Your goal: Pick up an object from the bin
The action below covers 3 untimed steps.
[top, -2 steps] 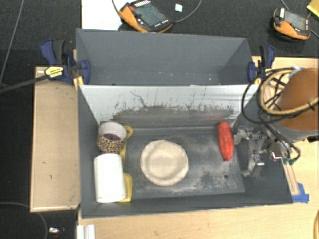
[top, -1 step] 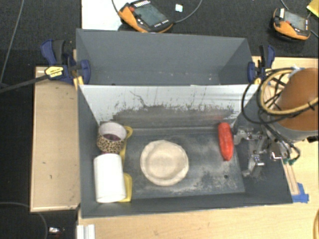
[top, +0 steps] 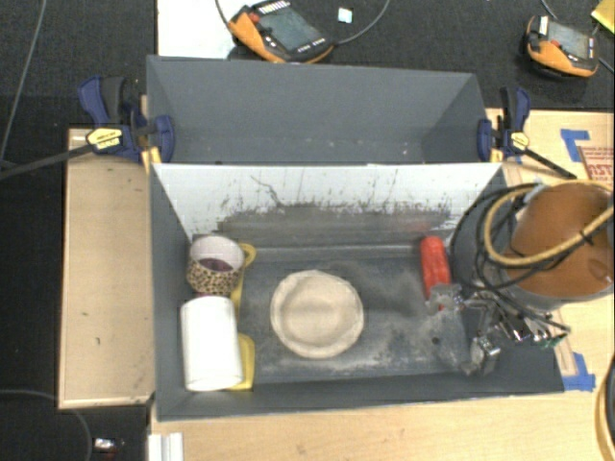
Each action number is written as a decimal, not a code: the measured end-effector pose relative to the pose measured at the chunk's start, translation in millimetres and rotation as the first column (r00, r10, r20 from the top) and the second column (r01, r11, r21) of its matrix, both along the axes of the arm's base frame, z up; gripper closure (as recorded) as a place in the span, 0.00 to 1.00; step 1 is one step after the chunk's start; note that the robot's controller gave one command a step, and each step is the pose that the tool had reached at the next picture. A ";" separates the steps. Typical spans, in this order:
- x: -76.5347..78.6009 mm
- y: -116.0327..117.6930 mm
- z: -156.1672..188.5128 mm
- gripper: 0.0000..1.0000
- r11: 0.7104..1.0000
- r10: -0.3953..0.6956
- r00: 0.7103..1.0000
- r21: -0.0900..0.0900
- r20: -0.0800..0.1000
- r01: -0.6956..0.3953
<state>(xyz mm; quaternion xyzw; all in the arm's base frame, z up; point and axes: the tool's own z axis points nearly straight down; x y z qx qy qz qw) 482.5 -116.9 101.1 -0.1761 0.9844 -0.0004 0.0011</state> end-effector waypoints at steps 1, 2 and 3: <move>13.2 17.8 -11.7 0.00 0.992 0.128 0.992 -0.001 0.005 -0.128; 0.4 45.2 -29.5 0.00 1.000 0.019 1.000 -0.001 0.009 -0.019; 14.4 54.7 -30.7 0.00 0.985 0.174 0.985 -0.001 0.008 -0.174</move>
Offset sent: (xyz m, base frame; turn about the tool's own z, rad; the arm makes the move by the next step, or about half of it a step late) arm -0.0033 0.0448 -0.0311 -0.0187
